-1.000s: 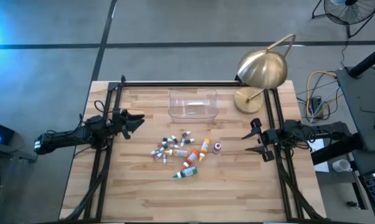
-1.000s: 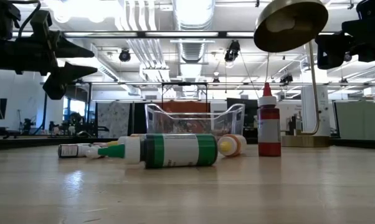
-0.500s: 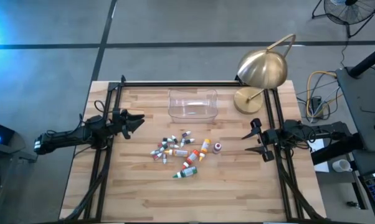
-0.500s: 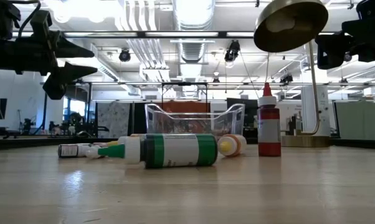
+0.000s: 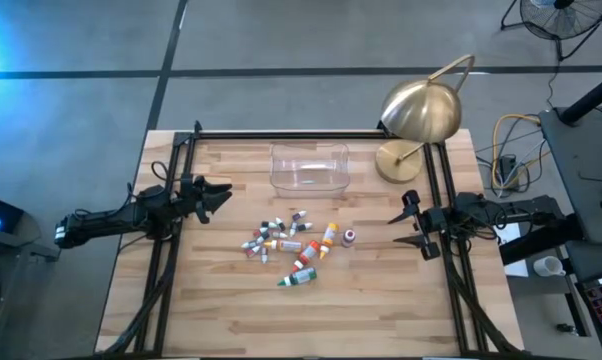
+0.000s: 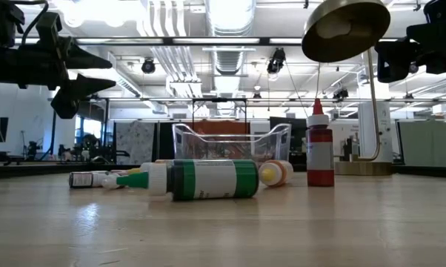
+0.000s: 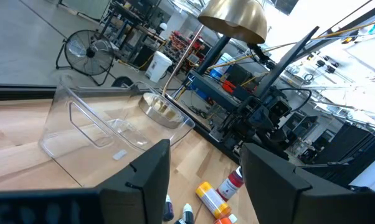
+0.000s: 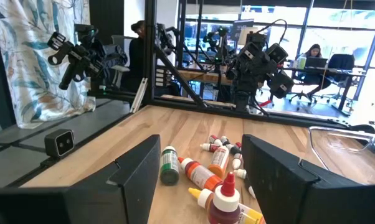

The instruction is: Pick & Place food coloring

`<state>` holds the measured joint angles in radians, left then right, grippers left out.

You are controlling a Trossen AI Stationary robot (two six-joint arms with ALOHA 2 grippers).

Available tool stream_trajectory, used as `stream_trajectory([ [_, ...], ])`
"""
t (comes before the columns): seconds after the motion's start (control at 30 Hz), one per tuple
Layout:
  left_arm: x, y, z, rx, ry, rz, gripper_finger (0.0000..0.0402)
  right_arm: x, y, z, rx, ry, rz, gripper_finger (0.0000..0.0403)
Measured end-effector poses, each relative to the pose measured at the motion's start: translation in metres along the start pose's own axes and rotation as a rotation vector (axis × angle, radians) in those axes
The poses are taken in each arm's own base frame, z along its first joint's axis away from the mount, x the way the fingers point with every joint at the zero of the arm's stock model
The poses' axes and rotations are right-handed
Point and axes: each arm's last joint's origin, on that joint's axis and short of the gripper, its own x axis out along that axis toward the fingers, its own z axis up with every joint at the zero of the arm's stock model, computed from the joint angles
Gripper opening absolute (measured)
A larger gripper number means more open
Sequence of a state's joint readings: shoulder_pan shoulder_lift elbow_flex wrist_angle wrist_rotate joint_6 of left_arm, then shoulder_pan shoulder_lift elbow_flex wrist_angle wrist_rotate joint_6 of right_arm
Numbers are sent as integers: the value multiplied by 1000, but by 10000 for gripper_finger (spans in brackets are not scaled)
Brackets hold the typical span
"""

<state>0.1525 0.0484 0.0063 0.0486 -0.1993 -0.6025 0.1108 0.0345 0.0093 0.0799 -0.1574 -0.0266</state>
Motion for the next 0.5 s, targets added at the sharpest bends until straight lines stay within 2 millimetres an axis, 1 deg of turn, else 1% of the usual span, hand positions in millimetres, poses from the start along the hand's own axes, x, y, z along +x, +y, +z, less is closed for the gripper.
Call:
stream_trajectory([
  [0.17,0,0,0,0,0,0,167,0,0,0,-22,-4,-6,219],
  [0.27,0,0,0,0,0,0,167,0,-4,5,-96,-39,-125,219],
  [0.43,0,0,0,0,0,0,167,-1,-7,6,-64,-45,-240,219],
  [0.5,0,0,0,0,0,0,167,-1,-8,6,-22,-54,-269,219],
])
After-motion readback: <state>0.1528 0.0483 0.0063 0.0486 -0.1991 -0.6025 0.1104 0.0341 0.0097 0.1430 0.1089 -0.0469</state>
